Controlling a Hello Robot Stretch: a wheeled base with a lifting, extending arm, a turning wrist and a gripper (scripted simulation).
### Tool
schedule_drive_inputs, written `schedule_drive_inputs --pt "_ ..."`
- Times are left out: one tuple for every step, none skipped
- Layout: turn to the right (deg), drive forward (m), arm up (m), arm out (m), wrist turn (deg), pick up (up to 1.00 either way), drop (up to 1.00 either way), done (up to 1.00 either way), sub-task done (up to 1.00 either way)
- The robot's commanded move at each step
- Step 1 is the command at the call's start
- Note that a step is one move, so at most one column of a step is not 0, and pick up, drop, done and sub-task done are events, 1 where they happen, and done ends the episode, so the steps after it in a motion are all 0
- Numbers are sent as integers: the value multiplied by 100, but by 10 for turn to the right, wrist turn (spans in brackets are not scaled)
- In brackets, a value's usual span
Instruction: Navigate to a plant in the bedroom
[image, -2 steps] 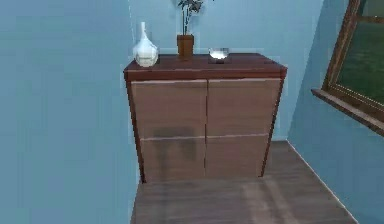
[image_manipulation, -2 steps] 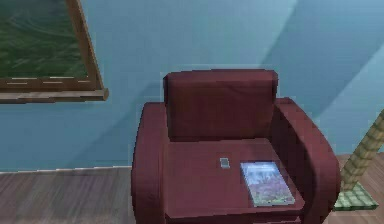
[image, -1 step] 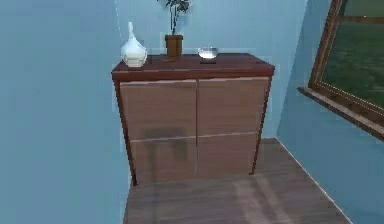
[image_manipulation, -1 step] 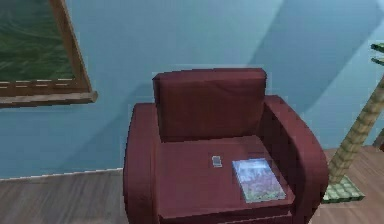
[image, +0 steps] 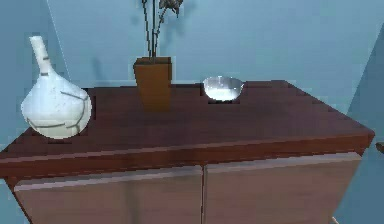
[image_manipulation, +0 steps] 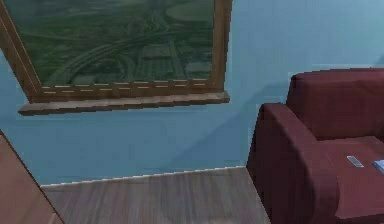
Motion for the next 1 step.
schedule_drive_inputs --pt "-90 0 0 0 0 0 0 0 0"
